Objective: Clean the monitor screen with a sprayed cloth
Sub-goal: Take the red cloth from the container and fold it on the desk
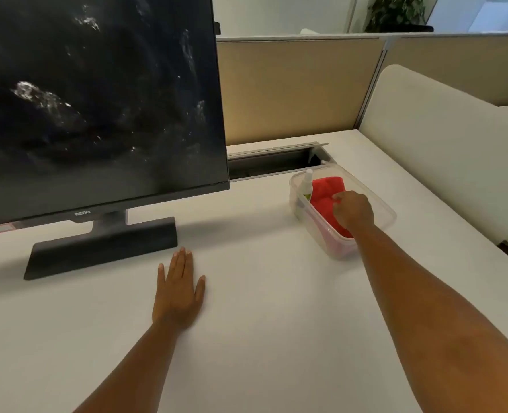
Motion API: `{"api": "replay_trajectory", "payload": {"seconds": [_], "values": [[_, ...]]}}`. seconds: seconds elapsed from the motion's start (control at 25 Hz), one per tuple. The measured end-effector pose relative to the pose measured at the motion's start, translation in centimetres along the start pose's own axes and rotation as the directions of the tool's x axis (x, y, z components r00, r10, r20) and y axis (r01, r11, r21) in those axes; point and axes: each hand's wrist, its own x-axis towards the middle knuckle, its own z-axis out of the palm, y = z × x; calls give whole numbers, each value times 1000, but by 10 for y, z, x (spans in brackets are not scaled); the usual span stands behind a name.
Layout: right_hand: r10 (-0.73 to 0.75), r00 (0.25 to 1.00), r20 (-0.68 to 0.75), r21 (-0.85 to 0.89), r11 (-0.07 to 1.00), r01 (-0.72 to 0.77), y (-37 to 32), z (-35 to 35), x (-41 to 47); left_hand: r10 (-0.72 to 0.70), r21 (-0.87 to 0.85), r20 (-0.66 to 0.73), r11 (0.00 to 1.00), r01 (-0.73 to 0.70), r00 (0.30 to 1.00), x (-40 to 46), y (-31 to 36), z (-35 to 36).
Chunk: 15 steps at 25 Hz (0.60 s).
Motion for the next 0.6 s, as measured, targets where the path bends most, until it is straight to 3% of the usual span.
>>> {"api": "replay_trajectory", "payload": {"seconds": [0.2, 0.36, 0.6], "values": [[85, 954, 289, -186, 982, -31, 5, 5, 19, 2, 25, 10, 1000, -3, 1000, 1, -1, 2], [129, 935, 330, -118, 988, -94, 1, 11, 21, 5, 69, 8, 998, -5, 1000, 1, -2, 2], [80, 927, 367, -90, 995, -50, 1, 20, 21, -9, 90, 29, 996, 6, 1000, 2, 0, 3]]}}
